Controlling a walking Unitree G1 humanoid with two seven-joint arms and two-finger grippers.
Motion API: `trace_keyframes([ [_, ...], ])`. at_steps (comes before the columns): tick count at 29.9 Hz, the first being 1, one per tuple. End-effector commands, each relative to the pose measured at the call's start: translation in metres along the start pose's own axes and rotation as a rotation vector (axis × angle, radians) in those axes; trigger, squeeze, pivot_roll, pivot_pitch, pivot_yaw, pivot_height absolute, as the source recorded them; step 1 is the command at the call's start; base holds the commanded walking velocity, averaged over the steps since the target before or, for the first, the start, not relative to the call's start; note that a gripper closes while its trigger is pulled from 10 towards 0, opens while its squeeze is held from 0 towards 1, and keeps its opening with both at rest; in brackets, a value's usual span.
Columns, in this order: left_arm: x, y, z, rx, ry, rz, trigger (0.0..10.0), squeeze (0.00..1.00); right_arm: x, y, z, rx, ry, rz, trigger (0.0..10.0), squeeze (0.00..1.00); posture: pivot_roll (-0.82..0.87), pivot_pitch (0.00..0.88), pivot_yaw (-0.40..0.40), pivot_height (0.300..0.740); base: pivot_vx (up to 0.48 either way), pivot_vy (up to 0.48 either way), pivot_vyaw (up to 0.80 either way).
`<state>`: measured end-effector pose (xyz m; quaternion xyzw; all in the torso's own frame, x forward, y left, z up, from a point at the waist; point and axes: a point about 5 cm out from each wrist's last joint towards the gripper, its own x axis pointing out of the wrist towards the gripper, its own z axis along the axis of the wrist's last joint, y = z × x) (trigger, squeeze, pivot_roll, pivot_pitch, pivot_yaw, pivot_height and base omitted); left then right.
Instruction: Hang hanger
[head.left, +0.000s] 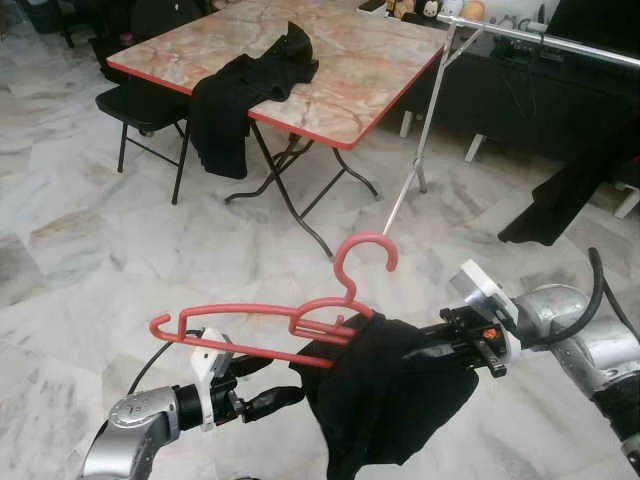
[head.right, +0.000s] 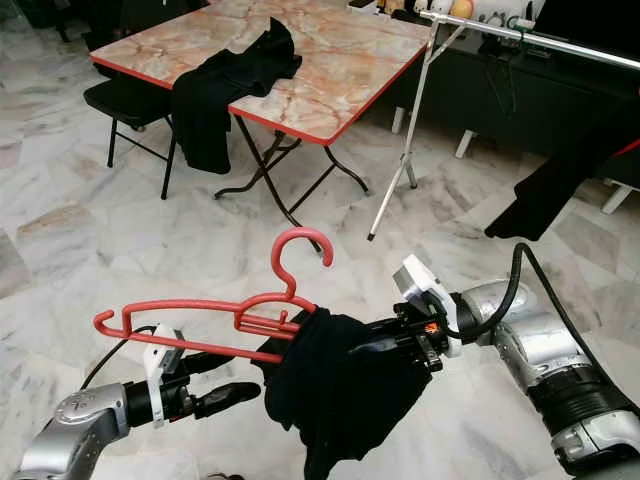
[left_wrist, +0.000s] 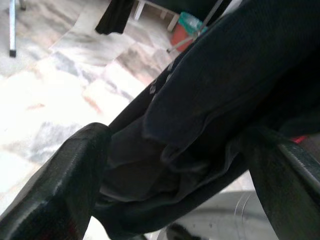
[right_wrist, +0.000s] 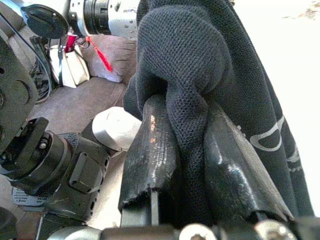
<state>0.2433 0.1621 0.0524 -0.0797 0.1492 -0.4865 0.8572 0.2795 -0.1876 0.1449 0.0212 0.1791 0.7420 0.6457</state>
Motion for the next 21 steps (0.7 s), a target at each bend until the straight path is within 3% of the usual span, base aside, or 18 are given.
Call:
trace_keyframes([
  [1,0.000,0.000,0.001,0.015,0.001,-0.001,10.0,0.00,0.000,0.001,0.012,-0.051,-0.009,0.023,10.0,0.00,-0.04,0.092,-0.047,0.740,0.000,0.000,0.00],
  [2,0.000,-0.001,0.001,0.010,0.006,-0.010,10.0,0.00,0.000,0.001,0.012,-0.052,-0.006,0.025,10.0,0.00,-0.04,0.093,-0.047,0.740,0.000,0.000,0.00],
  [3,0.001,-0.001,0.000,0.005,0.009,-0.014,10.0,1.00,-0.001,0.001,0.012,-0.052,-0.003,0.026,10.0,0.00,-0.04,0.094,-0.046,0.740,0.000,0.000,0.00],
  [9,0.001,0.001,-0.002,-0.011,0.003,0.018,10.0,1.00,-0.002,0.002,0.013,-0.052,0.003,0.028,10.0,0.00,-0.04,0.096,-0.044,0.740,0.000,0.000,0.00],
  [16,-0.001,0.026,-0.002,-0.025,-0.067,0.263,10.0,1.00,-0.001,0.003,0.013,-0.054,0.004,0.036,10.0,0.00,-0.04,0.097,-0.043,0.740,0.000,0.000,0.00],
  [21,-0.003,0.024,-0.004,-0.070,-0.129,0.293,10.0,1.00,-0.003,0.001,0.015,-0.060,-0.002,0.026,10.0,0.00,-0.05,0.098,-0.044,0.740,0.000,0.000,0.00],
])
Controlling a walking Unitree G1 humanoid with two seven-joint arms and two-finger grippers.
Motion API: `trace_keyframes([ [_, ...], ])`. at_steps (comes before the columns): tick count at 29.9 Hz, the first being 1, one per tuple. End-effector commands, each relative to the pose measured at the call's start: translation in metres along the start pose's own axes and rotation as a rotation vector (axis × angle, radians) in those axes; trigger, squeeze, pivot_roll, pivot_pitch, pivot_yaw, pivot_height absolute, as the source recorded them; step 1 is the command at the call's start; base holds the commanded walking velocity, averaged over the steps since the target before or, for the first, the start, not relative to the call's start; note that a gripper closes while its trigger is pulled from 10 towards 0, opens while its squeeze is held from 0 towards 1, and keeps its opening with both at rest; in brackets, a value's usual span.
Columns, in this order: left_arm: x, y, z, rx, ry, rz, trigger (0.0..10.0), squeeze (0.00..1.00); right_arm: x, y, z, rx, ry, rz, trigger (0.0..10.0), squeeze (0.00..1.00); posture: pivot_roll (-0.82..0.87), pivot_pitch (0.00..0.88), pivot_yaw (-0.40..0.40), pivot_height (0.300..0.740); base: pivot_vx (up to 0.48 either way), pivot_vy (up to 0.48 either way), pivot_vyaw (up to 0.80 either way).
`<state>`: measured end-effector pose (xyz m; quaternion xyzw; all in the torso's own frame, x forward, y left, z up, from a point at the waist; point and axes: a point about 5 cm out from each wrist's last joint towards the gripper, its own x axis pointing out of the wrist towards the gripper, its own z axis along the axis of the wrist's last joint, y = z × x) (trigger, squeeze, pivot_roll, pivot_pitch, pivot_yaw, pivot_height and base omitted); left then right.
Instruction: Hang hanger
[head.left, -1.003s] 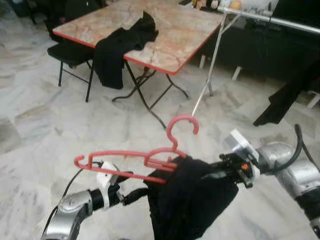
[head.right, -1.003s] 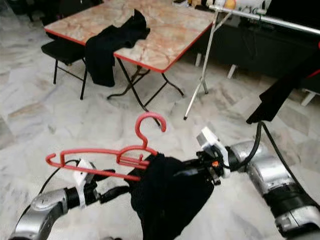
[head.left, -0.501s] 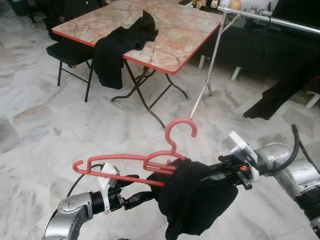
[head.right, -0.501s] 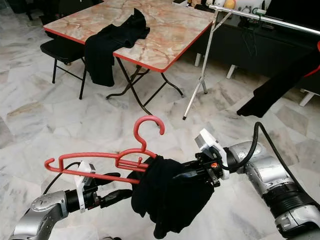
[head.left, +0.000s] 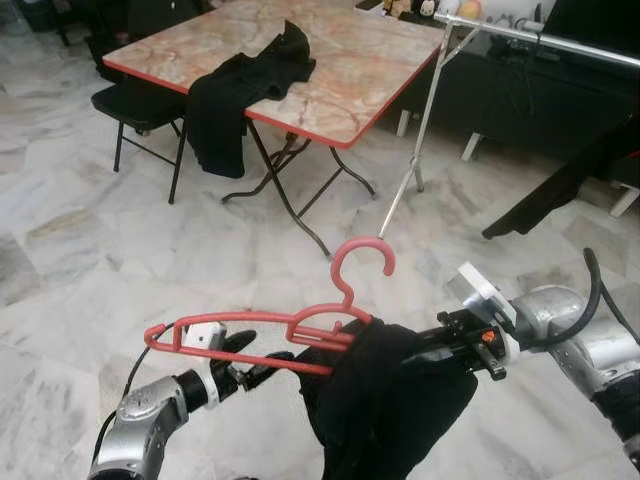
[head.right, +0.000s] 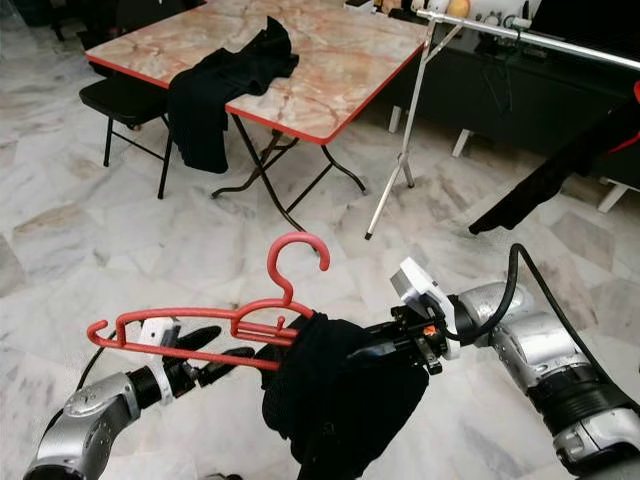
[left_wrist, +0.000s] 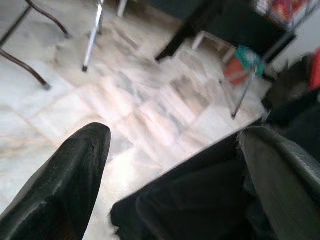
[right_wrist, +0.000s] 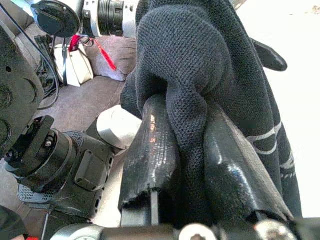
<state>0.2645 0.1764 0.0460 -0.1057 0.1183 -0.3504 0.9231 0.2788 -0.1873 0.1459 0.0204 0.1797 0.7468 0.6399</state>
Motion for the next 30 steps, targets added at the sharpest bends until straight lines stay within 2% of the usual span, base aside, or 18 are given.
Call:
trace_keyframes([
  [1,-0.005,-0.004,-0.006,-0.042,-0.020,-0.009,10.0,1.00,-0.004,0.000,0.014,-0.059,-0.006,0.006,10.0,0.00,-0.05,0.098,-0.044,0.740,0.000,0.000,0.00],
  [6,-0.010,-0.014,-0.017,-0.091,0.015,-0.078,10.0,1.00,-0.005,-0.001,0.014,-0.059,-0.009,0.001,10.0,0.00,-0.04,0.098,-0.047,0.740,0.000,0.000,0.00],
  [7,-0.010,-0.013,-0.022,-0.089,0.024,-0.062,10.0,0.00,-0.004,-0.001,0.015,-0.062,-0.010,0.006,10.0,0.00,-0.05,0.097,-0.046,0.740,0.000,0.000,0.00],
  [16,-0.006,-0.011,-0.024,-0.115,-0.006,-0.027,10.0,0.00,-0.002,-0.002,0.018,-0.063,-0.024,0.017,10.0,0.00,-0.05,0.098,-0.048,0.740,0.000,0.000,0.00],
  [18,-0.004,-0.009,-0.021,-0.120,-0.039,-0.009,10.0,0.00,-0.001,-0.001,0.017,-0.061,-0.022,0.020,10.0,0.00,-0.05,0.098,-0.048,0.740,0.000,0.000,0.00],
  [22,0.000,-0.005,-0.017,-0.078,-0.063,0.028,10.0,0.00,-0.001,0.000,0.016,-0.058,-0.015,0.026,10.0,0.00,-0.06,0.099,-0.050,0.740,0.000,0.000,0.00],
  [30,0.005,-0.011,-0.019,-0.139,-0.063,-0.078,10.0,0.00,0.000,0.000,0.016,-0.059,-0.012,0.032,10.0,0.00,-0.06,0.097,-0.058,0.740,0.000,0.000,0.00],
])
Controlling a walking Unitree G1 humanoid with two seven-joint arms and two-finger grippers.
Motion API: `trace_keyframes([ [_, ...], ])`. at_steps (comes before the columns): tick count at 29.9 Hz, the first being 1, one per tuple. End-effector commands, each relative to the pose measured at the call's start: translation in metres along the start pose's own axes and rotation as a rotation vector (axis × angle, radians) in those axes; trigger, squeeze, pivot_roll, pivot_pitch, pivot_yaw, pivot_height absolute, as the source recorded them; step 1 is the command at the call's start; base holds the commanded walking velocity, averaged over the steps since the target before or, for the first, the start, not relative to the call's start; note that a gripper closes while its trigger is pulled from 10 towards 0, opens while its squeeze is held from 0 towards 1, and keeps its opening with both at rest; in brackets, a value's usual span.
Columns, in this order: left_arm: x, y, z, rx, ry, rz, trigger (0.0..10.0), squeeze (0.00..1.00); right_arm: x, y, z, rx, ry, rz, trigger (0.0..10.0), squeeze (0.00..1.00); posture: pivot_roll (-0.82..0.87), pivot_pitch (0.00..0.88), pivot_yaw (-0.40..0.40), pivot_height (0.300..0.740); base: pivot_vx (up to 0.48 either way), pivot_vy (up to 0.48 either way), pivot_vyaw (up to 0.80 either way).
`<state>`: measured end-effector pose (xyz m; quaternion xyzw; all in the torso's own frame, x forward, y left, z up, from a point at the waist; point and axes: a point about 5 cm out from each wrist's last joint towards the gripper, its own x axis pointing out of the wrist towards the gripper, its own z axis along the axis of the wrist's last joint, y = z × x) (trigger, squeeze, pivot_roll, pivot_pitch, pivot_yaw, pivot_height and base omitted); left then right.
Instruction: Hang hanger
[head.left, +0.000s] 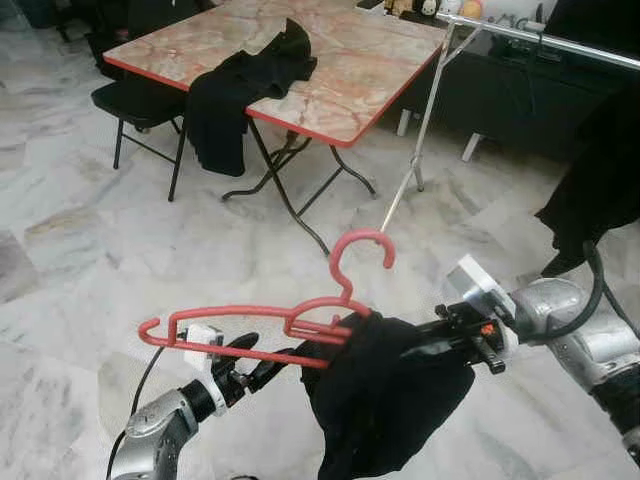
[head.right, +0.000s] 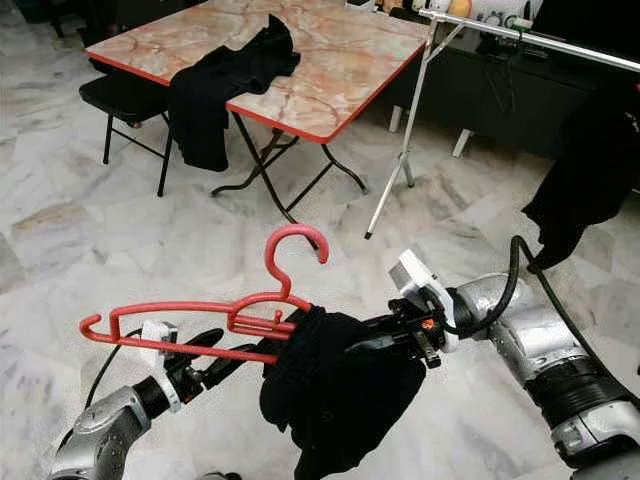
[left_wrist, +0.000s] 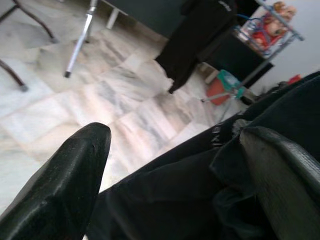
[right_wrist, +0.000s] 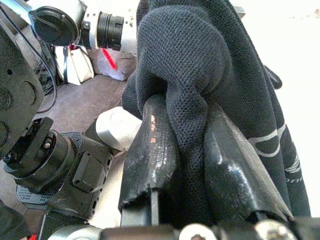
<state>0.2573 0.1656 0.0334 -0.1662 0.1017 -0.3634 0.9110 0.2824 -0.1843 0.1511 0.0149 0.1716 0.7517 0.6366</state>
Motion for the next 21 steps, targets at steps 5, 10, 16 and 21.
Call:
trace_keyframes([
  [5,0.0027,-0.0040,-0.0072,-0.088,-0.005,-0.054,10.0,0.00,-0.0018,0.0025,0.0102,-0.037,-0.011,0.023,10.0,0.00,-0.06,0.098,-0.064,0.740,0.000,0.000,0.00],
  [10,0.0057,-0.0068,-0.0121,-0.134,-0.002,-0.088,10.0,0.00,-0.0021,0.0026,0.0117,-0.037,-0.008,0.026,10.0,0.00,-0.07,0.098,-0.068,0.740,0.000,0.000,0.00],
  [16,0.0085,-0.0055,-0.0122,-0.180,-0.032,-0.089,10.0,0.00,-0.0024,0.0048,0.0122,-0.035,-0.008,0.034,10.0,0.00,-0.08,0.095,-0.071,0.740,0.000,0.000,0.00],
  [21,0.0113,-0.0070,-0.0106,-0.211,-0.045,-0.129,10.0,0.00,-0.0028,0.0051,0.0124,-0.032,-0.009,0.034,10.0,0.00,-0.08,0.097,-0.073,0.740,0.000,0.000,0.00],
])
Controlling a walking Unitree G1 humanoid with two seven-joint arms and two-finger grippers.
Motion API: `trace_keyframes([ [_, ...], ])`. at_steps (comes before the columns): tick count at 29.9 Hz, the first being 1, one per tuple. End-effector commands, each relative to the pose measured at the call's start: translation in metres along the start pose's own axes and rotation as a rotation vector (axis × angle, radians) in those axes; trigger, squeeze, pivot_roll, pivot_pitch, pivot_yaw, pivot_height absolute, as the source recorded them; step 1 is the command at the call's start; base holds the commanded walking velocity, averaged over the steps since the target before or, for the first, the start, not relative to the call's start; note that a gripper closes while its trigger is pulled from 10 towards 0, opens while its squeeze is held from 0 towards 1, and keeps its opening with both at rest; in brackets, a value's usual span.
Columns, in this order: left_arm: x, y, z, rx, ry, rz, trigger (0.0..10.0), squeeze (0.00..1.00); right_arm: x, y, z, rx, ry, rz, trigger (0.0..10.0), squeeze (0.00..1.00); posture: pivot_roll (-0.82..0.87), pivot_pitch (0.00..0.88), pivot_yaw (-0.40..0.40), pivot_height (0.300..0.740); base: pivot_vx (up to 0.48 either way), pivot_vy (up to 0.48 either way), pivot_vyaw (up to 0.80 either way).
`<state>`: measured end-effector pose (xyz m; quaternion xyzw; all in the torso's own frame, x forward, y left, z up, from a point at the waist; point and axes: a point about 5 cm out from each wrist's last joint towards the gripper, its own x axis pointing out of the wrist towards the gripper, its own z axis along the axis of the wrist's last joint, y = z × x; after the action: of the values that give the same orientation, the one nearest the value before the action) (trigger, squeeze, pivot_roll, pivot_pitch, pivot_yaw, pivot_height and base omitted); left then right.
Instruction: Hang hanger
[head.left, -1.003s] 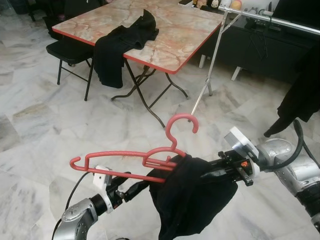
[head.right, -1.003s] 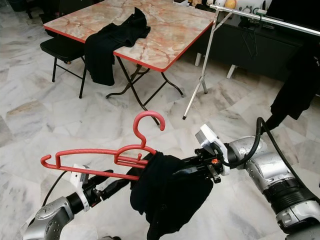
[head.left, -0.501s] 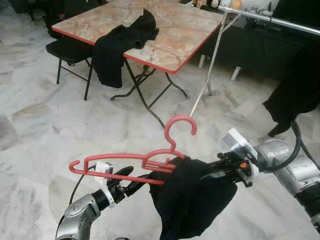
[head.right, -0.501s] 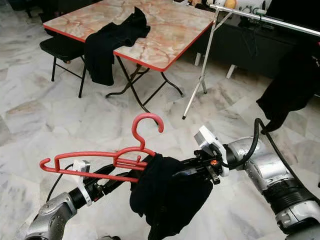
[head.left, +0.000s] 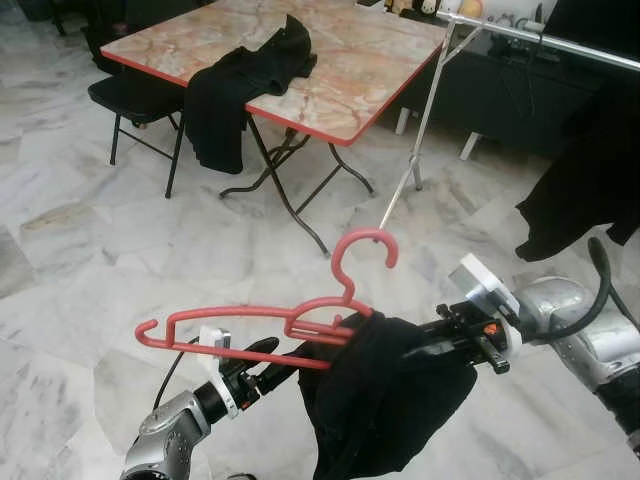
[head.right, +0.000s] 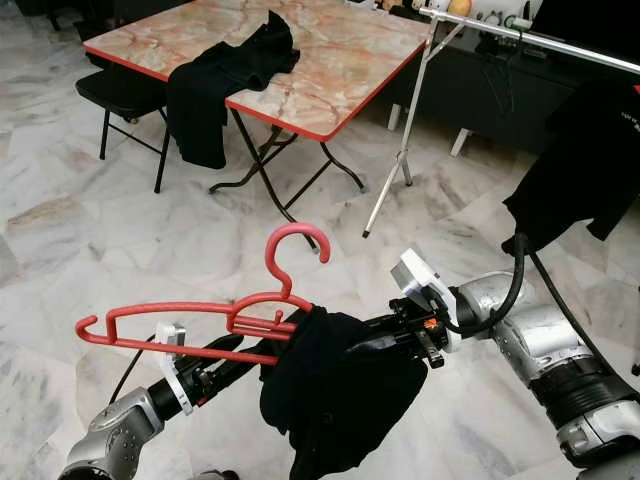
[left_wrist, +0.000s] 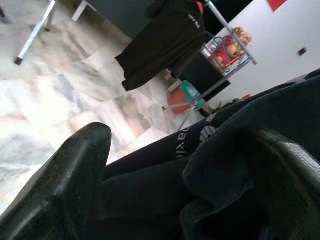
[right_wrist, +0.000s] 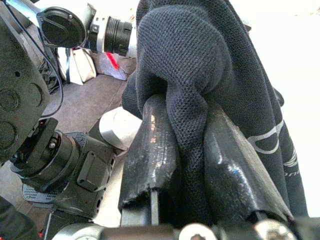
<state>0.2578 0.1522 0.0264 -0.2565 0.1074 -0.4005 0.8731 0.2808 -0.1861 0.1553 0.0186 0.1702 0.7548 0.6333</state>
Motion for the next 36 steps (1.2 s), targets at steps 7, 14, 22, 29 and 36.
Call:
trace_keyframes([
  [7,0.007,-0.006,-0.003,-0.102,0.004,-0.107,10.0,0.00,0.001,0.002,0.007,-0.029,-0.004,0.026,10.0,0.00,-0.09,0.094,-0.075,0.740,0.000,0.000,0.00],
  [14,0.007,-0.009,-0.006,-0.136,0.032,-0.150,10.0,0.00,0.001,0.001,0.008,-0.031,-0.009,0.027,10.0,0.00,-0.09,0.094,-0.076,0.740,0.000,0.000,0.00],
  [22,0.006,-0.019,-0.013,-0.182,0.092,-0.256,6.3,0.00,0.003,0.001,0.008,-0.033,-0.013,0.034,10.0,0.00,-0.09,0.093,-0.075,0.740,0.000,0.000,0.00],
  [29,0.006,-0.018,-0.012,-0.170,0.095,-0.237,0.0,0.00,0.004,0.001,0.008,-0.031,-0.013,0.034,10.0,0.00,-0.09,0.094,-0.075,0.740,0.000,0.000,0.00],
  [36,0.006,-0.017,-0.012,-0.164,0.095,-0.233,0.0,0.00,0.005,0.001,0.006,-0.028,-0.011,0.034,10.0,0.00,-0.08,0.095,-0.073,0.740,0.000,0.000,0.00],
])
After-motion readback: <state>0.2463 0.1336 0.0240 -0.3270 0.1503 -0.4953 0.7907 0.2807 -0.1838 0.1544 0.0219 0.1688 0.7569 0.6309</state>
